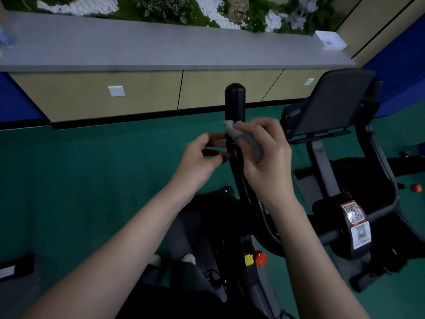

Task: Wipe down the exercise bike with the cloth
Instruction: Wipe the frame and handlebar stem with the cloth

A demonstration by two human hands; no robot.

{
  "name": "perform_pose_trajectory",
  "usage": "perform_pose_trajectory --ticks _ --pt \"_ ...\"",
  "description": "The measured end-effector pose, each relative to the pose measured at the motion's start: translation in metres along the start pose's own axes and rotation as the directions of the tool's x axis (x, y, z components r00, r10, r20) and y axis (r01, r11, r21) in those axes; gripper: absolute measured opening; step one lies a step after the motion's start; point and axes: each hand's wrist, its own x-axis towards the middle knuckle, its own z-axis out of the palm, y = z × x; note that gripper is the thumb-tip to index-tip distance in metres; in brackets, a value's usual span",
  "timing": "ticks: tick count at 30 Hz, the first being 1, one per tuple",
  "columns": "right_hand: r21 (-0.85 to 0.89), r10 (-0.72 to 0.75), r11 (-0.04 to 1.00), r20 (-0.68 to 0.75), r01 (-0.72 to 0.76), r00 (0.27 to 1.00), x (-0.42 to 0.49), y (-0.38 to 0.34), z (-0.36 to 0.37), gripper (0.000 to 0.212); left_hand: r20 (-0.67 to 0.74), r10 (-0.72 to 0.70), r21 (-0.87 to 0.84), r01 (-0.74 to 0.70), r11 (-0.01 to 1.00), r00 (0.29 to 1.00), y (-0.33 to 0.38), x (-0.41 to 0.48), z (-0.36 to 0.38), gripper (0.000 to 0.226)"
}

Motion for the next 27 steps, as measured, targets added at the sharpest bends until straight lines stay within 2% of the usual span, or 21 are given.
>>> perform_pose_trajectory --ticks 5,8,10,12,14,17,19,21,23,27 --pt "-0.063 -0.054 0.996 0.227 0.070 0.972 -0.018 0.001 -0.008 0.024 0.045 -0.008 0.064 0.005 0.998 0.999 -0.002 0.002 -0.008 0.035" --pt "0.005 0.021 1.000 0.146 -0.022 0.989 -0.023 0.007 -0.021 0.023 -0.004 0.044 0.214 -0.042 0.976 0.999 0.004 0.009 -0.024 0.032" --pt "0.033 0.090 0.995 0.052 -0.092 0.995 -0.019 0.007 -0.020 0.024 -0.061 0.204 0.366 -0.169 0.915 0.977 0.016 0.016 -0.034 0.029" --pt "0.048 0.121 0.991 0.052 -0.123 0.991 -0.020 0.003 -0.013 0.024 0.005 0.446 0.553 -0.374 0.744 0.895 0.031 0.024 -0.036 0.027" --pt "0.050 0.137 0.989 0.070 -0.141 0.988 -0.030 -0.001 -0.007 0.023 0.188 0.622 0.689 -0.553 0.468 0.760 0.043 0.030 -0.032 0.027" --pt "0.107 0.223 0.969 0.011 -0.223 0.975 -0.047 0.002 -0.014 0.020 0.468 0.664 0.704 -0.700 0.118 0.583 0.052 0.041 -0.022 0.026" --pt "0.165 0.346 0.927 -0.038 -0.336 0.937 -0.047 0.003 -0.017 0.022 0.621 0.604 0.650 -0.759 -0.039 0.500 0.053 0.050 -0.017 0.024" --pt "0.210 0.461 0.872 -0.053 -0.442 0.886 -0.035 0.003 -0.010 0.022 0.713 0.542 0.592 -0.796 -0.128 0.444 0.053 0.059 -0.014 0.022" --pt "0.245 0.531 0.821 0.003 -0.515 0.848 -0.021 0.001 -0.001 0.022 0.757 0.504 0.557 -0.814 -0.163 0.416 0.052 0.065 -0.013 0.021" --pt "0.205 0.572 0.790 0.092 -0.577 0.815 -0.029 0.005 -0.007 0.017 0.764 0.494 0.539 -0.831 -0.134 0.416 0.051 0.072 -0.013 0.021"
